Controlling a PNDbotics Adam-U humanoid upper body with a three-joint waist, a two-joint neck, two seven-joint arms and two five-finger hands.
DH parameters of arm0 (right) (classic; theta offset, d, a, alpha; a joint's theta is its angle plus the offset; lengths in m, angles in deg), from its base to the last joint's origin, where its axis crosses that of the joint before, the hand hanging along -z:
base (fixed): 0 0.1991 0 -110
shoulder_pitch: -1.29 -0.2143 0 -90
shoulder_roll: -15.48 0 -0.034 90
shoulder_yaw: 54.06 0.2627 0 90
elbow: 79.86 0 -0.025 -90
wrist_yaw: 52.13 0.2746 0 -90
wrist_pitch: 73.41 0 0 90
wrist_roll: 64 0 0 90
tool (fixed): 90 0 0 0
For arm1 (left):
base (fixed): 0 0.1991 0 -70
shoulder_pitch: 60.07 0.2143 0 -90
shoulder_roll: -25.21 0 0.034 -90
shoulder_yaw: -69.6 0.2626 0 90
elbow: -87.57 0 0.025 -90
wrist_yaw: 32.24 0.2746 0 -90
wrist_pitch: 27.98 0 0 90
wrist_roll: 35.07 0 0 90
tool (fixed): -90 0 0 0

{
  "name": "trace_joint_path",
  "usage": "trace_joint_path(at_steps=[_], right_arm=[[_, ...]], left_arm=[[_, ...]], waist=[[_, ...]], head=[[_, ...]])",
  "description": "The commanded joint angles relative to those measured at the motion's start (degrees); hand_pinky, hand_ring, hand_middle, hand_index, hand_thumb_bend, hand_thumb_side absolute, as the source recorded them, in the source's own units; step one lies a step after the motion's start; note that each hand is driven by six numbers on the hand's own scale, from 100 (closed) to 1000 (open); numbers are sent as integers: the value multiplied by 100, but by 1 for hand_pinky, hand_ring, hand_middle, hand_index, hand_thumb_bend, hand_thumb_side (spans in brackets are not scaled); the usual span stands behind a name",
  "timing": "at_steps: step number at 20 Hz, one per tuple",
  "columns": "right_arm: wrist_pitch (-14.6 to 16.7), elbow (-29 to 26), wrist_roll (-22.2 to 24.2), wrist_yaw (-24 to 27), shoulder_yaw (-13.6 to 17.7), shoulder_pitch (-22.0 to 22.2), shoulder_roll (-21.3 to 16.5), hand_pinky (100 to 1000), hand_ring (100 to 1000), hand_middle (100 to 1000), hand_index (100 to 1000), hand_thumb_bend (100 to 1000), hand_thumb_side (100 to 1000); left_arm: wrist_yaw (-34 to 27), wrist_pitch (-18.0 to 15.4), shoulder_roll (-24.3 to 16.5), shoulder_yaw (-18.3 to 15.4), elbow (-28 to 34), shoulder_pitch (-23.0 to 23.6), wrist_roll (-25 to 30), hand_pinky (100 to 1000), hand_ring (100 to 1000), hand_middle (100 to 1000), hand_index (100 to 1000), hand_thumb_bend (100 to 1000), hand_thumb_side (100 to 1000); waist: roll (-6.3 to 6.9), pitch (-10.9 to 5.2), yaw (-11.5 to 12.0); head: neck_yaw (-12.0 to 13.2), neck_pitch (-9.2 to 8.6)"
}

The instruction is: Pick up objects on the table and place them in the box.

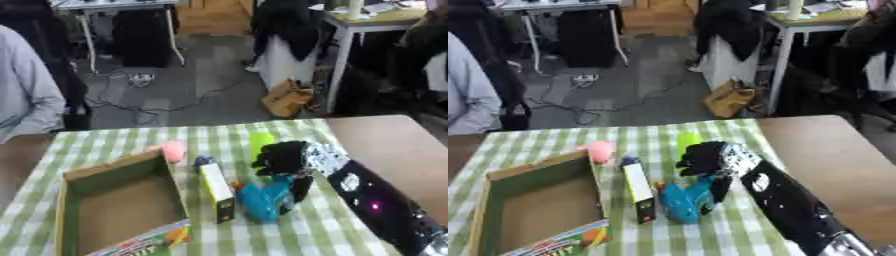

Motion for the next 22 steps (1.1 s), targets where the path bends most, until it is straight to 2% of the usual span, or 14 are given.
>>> trace_joint_path(at_steps=[1, 4, 22], right_arm=[[-25, 23, -134, -178, 85, -110, -31, 1000, 987, 980, 1000, 685, 849], [-38, 79, -235, -267, 117, -110, 4, 1000, 983, 973, 1000, 655, 841], [-184, 347, -243, -333, 265, -27, 236, 1000, 987, 974, 1000, 650, 836]], left_arm=[[-7, -16, -58, -33, 77, -124, -13, 792, 835, 860, 921, 121, 1000], [-7, -22, -54, -31, 77, -132, -13, 792, 835, 860, 920, 122, 1000], [0, -38, -54, -44, 77, -142, -37, 792, 835, 860, 921, 124, 1000]], waist=[[84, 28, 8], [78, 26, 13], [103, -12, 15]], head=[[-15, -62], [-13, -56], [-78, -68]])
